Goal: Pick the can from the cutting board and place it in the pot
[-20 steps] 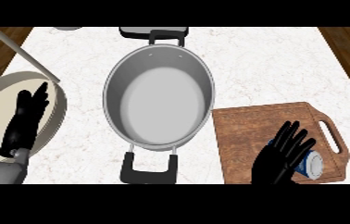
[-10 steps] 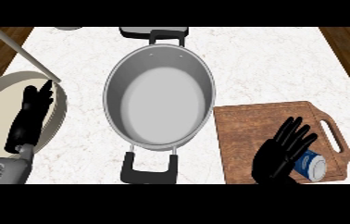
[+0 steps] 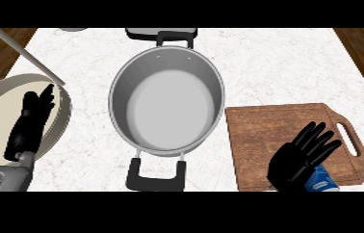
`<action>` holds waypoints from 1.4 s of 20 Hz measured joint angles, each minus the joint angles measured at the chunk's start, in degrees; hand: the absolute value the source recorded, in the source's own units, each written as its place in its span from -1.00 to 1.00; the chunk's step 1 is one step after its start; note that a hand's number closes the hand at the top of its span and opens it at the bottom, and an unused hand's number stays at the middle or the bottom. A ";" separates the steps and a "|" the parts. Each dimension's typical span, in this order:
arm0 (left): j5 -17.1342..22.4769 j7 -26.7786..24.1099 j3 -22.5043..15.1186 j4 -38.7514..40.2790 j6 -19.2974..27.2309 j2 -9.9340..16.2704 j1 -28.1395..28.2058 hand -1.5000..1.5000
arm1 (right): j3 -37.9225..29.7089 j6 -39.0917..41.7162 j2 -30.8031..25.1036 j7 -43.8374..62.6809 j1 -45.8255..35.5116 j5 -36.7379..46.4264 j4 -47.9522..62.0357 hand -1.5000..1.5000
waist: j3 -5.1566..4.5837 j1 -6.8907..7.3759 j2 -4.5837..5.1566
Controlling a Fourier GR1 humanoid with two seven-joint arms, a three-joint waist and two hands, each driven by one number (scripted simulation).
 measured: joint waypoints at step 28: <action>-3.97 1.14 3.81 -0.78 -2.94 -3.30 0.59 0.00 | -4.94 -4.43 -5.14 -5.71 -2.84 4.90 2.29 1.00 | 0.36 0.03 0.29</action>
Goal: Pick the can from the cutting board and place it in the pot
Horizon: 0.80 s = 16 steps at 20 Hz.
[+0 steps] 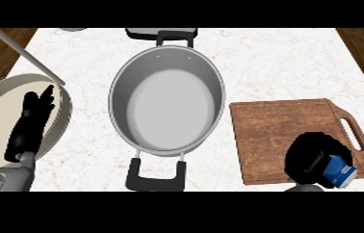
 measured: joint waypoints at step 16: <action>-0.31 0.21 0.40 -1.54 -1.31 -0.80 0.95 0.00 | 6.34 -15.39 1.23 -25.22 0.46 -27.46 -12.18 1.00 | -0.16 0.19 -0.56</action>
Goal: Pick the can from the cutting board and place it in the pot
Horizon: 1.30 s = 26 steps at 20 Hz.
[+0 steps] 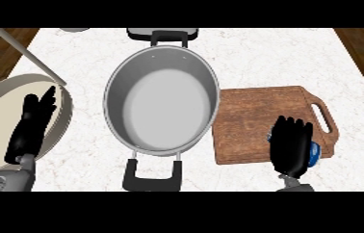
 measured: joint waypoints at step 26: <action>-1.39 0.80 1.25 0.43 -0.35 -0.16 -0.59 0.00 | -5.30 37.46 2.84 0.06 -38.09 -71.02 -42.35 1.00 | 0.65 -0.13 0.92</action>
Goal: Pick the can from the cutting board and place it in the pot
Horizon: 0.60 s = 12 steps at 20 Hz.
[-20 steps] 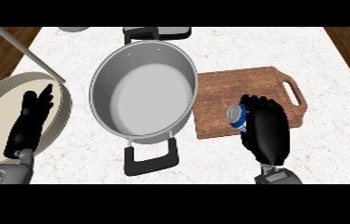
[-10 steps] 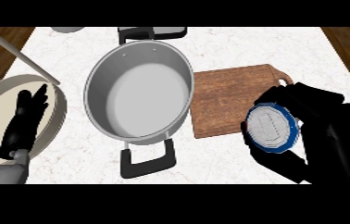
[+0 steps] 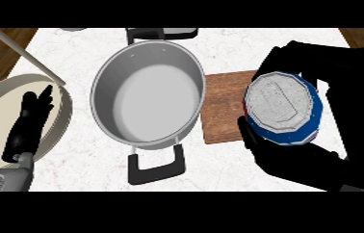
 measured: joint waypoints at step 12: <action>-0.63 1.08 0.98 -0.60 -1.71 -0.69 -1.12 0.00 | 7.32 -8.06 0.98 10.84 -14.50 -7.10 24.42 1.00 | 0.06 0.70 0.31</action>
